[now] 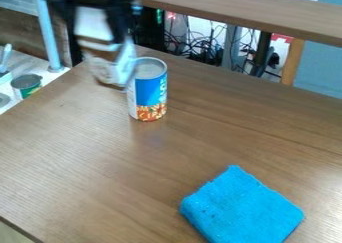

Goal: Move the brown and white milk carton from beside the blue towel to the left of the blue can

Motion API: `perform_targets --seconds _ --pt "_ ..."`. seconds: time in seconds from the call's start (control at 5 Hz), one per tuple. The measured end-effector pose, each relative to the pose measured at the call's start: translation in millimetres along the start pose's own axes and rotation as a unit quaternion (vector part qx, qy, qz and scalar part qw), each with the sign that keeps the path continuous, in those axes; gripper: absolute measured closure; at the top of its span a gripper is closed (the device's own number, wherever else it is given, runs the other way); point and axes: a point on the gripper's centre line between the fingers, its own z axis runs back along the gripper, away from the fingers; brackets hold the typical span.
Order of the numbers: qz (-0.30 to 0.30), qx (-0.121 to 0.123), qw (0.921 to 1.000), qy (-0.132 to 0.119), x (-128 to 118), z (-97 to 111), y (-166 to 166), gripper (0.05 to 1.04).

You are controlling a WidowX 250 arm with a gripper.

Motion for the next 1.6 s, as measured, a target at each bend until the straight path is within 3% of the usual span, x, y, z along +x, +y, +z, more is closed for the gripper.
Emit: perform_targets --seconds 0.2,0.4,0.6,0.8,1.0,1.2,1.4,1.6 --pt "0.063 0.03 0.9974 0.019 -15.7 -0.8 50.3 0.229" --pt "0.1 0.037 0.9938 0.031 -22.6 -8.7 81.6 0.229" --pt "0.117 0.038 0.9913 0.047 -22.5 -43.0 96.3 0.229" --pt "0.103 0.04 0.9906 0.081 -20.8 -79.5 104.4 0.229" --pt "0.083 0.024 0.9908 0.104 -20.4 -101.9 105.5 0.229" --pt "0.058 0.006 0.9925 0.107 -21.3 -118.0 105.6 0.229" --pt "0.051 0.002 0.9946 0.09 -18.1 -119.2 118.9 0.189" --pt "0.052 -0.001 0.9936 0.1 -23.7 -119.8 124.3 0.069"
